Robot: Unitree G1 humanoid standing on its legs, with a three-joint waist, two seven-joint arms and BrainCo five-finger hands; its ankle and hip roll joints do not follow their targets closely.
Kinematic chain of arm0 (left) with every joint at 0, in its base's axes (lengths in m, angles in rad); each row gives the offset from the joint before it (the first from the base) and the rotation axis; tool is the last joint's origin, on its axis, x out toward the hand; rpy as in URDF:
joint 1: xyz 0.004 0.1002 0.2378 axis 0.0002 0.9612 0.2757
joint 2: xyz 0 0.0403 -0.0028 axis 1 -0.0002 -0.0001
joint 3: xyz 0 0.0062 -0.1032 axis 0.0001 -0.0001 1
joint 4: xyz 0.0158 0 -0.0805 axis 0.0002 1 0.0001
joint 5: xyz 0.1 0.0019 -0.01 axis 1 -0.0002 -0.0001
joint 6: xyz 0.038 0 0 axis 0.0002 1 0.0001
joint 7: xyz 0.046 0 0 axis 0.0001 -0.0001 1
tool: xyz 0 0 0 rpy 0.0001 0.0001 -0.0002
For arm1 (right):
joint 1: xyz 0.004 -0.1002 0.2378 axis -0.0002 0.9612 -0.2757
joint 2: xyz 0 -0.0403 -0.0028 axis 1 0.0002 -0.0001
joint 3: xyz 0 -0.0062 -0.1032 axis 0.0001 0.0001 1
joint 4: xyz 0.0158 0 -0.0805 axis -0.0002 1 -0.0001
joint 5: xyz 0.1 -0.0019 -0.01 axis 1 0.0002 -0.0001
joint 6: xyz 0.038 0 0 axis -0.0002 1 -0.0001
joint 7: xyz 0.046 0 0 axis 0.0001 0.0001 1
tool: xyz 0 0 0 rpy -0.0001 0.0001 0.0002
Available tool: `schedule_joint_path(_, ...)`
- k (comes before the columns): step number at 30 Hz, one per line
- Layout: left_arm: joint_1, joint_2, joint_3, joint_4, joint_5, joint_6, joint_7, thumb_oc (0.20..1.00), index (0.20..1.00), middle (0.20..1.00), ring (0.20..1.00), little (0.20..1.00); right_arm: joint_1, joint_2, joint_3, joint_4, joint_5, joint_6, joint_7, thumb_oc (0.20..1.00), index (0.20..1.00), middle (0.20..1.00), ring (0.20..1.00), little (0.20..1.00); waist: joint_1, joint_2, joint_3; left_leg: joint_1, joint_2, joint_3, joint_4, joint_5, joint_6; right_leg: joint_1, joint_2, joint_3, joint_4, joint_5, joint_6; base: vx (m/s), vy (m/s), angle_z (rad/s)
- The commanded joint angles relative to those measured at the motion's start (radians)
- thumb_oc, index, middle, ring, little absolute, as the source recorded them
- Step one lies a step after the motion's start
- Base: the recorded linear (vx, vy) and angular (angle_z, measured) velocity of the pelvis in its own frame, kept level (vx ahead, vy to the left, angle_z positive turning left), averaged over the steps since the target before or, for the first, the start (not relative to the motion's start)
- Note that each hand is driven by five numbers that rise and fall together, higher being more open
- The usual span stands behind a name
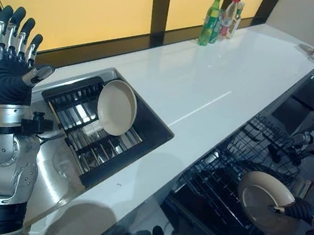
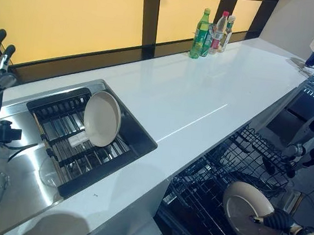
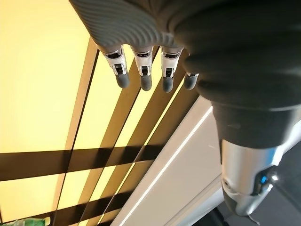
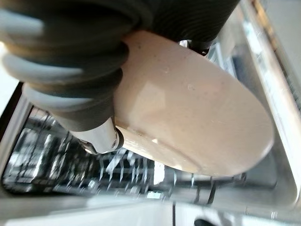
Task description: Pick up plates and place into dishwasher.
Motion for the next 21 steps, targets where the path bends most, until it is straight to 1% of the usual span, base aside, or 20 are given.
schedule_joint_path(1,-0.055,0.081,-0.060,0.057,0.024,-0.045,-0.014,1.000,1.000,1.000,1.000,1.000,-0.093,-0.058,-0.034,0.049,0.151,-0.065,0.024,0.200,0.200,0.200,0.200,0.200,0.017,-0.027,-0.033,-0.073,0.003,-0.118,0.002,0.037,0.034,0.037,-0.026,-0.071,0.008,-0.009,0.042,0.06,-0.043,0.02)
schedule_joint_path(4,-0.049,0.076,-0.059,0.074,0.023,-0.051,-0.024,1.000,1.000,1.000,1.000,1.000,-0.117,-0.052,-0.035,0.063,0.201,-0.071,0.060,0.200,0.200,0.200,0.200,0.200,0.024,-0.025,-0.041,-0.067,0.007,-0.119,0.002,0.034,0.031,0.044,-0.025,-0.079,0.008,-0.015,0.039,0.07,-0.034,0.05)
schedule_joint_path(6,-0.055,0.074,-0.064,0.085,0.024,-0.052,-0.026,1.000,1.000,1.000,1.000,1.000,-0.133,-0.060,-0.020,0.088,0.141,-0.071,0.095,0.200,0.200,0.200,0.200,0.200,0.028,-0.025,-0.044,-0.063,0.010,-0.117,0.002,0.033,0.029,0.047,-0.026,-0.082,0.008,-0.019,0.038,0.06,-0.034,0.03)
schedule_joint_path(8,-0.063,0.075,-0.076,0.086,0.032,-0.048,-0.016,1.000,1.000,1.000,1.000,1.000,-0.130,-0.077,0.019,0.115,0.089,-0.095,0.127,0.200,0.200,0.200,0.200,0.200,0.033,-0.027,-0.044,-0.061,0.014,-0.120,0.002,0.036,0.027,0.050,-0.025,-0.085,0.008,-0.019,0.038,0.04,-0.054,0.03)
schedule_joint_path(9,-0.063,0.078,-0.079,0.082,0.032,-0.046,-0.012,1.000,1.000,1.000,1.000,1.000,-0.124,-0.086,0.038,0.113,0.070,-0.096,0.135,0.200,0.200,0.200,0.200,0.200,0.035,-0.029,-0.042,-0.061,0.016,-0.121,0.002,0.038,0.025,0.052,-0.024,-0.085,0.008,-0.019,0.037,0.02,-0.053,0.06)
schedule_joint_path(11,-0.059,0.082,-0.085,0.074,0.036,-0.042,-0.007,1.000,1.000,1.000,1.000,1.000,-0.113,-0.095,0.074,0.097,0.037,-0.096,0.115,0.200,0.200,0.200,0.200,0.200,0.040,-0.031,-0.039,-0.060,0.020,-0.124,0.002,0.042,0.024,0.055,-0.023,-0.086,0.008,-0.019,0.036,0.01,-0.054,0.08)
schedule_joint_path(14,-0.059,0.095,-0.097,0.066,0.036,-0.036,0.004,1.000,1.000,1.000,1.000,1.000,-0.118,-0.097,0.122,0.083,-0.010,-0.099,0.051,0.200,0.200,0.200,0.200,0.200,0.047,-0.028,-0.032,-0.061,0.022,-0.133,0.002,0.045,0.023,0.057,-0.021,-0.086,0.008,-0.019,0.037,0.00,-0.049,0.09)
schedule_joint_path(21,-0.068,0.099,-0.111,0.074,0.050,-0.051,0.006,1.000,1.000,1.000,1.000,1.000,-0.156,-0.049,0.198,0.091,-0.095,-0.108,-0.019,0.200,0.200,0.200,0.200,0.200,0.055,-0.006,-0.007,-0.082,0.023,-0.143,0.002,0.057,0.022,0.042,-0.026,-0.083,0.008,-0.013,0.039,-0.02,-0.024,0.02)
